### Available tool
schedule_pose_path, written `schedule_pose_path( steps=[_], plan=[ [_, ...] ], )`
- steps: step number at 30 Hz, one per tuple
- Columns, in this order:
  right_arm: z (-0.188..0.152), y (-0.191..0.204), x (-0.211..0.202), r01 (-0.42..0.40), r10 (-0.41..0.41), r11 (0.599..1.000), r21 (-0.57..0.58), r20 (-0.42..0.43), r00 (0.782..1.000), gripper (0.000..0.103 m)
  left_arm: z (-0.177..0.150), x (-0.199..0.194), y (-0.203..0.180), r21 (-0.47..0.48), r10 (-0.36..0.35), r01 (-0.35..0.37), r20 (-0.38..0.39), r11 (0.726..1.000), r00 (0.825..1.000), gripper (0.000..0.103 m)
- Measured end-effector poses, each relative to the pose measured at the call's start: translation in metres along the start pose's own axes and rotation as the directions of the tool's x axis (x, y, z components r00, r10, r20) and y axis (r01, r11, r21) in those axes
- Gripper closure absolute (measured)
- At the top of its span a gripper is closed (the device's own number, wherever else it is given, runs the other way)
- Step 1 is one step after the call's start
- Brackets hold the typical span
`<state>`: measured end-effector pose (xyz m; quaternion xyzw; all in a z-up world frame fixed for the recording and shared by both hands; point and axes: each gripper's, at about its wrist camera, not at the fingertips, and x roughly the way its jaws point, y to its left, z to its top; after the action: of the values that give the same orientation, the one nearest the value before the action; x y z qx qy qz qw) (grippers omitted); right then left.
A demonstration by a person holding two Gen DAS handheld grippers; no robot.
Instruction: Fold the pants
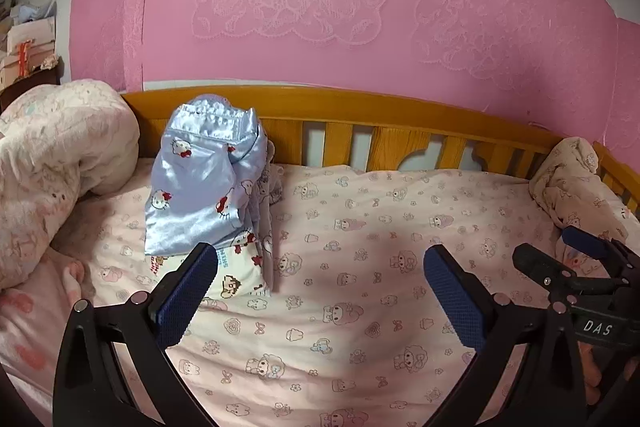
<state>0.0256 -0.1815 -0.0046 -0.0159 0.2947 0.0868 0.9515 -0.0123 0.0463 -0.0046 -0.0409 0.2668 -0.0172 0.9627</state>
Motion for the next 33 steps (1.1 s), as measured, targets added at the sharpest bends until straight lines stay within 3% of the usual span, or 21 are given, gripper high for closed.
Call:
schedule_pose_path(
  steps=[21, 33],
  plan=[
    [0.004, -0.012, 0.002, 0.035, -0.034, 0.998, 0.055, -0.019, 0.999, 0.001, -0.006, 0.007, -0.005, 0.018, 0.017, -0.016, -0.023, 1.000, 1.000, 0.001],
    [0.002, -0.001, 0.001, 0.051, -0.051, 0.999, -0.010, -0.005, 0.999, 0.001, -0.008, 0.011, -0.002, 0.006, 0.002, -0.001, -0.039, 1.000, 0.999, 0.001]
  ],
)
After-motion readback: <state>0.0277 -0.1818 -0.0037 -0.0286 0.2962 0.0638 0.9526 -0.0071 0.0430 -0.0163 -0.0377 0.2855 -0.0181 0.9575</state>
